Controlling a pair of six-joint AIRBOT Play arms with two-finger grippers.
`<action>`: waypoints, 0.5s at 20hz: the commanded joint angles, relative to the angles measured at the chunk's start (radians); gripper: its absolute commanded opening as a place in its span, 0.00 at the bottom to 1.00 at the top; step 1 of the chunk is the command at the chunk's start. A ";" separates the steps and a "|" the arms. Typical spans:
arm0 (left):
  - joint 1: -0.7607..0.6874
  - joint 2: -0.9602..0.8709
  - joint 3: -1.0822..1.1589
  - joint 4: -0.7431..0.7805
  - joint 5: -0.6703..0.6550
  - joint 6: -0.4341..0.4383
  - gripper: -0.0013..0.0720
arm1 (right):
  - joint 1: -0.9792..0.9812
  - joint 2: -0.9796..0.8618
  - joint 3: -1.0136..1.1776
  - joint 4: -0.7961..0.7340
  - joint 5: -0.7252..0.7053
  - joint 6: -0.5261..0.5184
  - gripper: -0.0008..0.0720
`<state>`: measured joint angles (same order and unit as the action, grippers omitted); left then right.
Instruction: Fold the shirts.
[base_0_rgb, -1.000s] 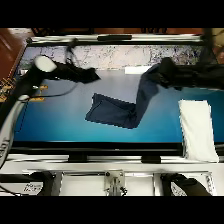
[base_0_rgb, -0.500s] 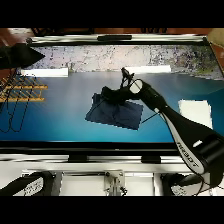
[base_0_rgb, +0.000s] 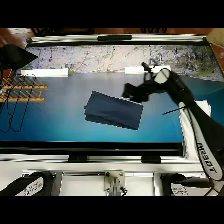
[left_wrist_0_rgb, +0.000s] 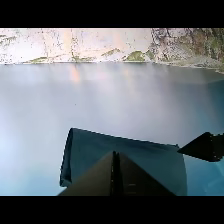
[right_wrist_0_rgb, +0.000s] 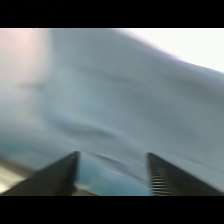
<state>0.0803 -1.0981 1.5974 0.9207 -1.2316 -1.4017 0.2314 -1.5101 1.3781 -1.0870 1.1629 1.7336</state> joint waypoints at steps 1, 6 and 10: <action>0.000 0.001 0.000 0.000 -0.003 0.003 0.07 | -0.141 0.052 -0.052 -0.296 0.295 0.052 0.93; 0.000 0.001 0.000 0.000 -0.008 0.003 0.07 | -0.119 0.022 -0.299 -0.009 -0.055 0.028 0.93; 0.000 0.001 0.000 0.000 -0.008 0.003 0.07 | -0.083 -0.058 -0.318 0.093 -0.173 -0.024 0.92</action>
<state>0.0799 -1.0973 1.5974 0.9203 -1.2381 -1.3991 0.1314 -1.5272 1.0958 -1.0840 1.1019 1.7412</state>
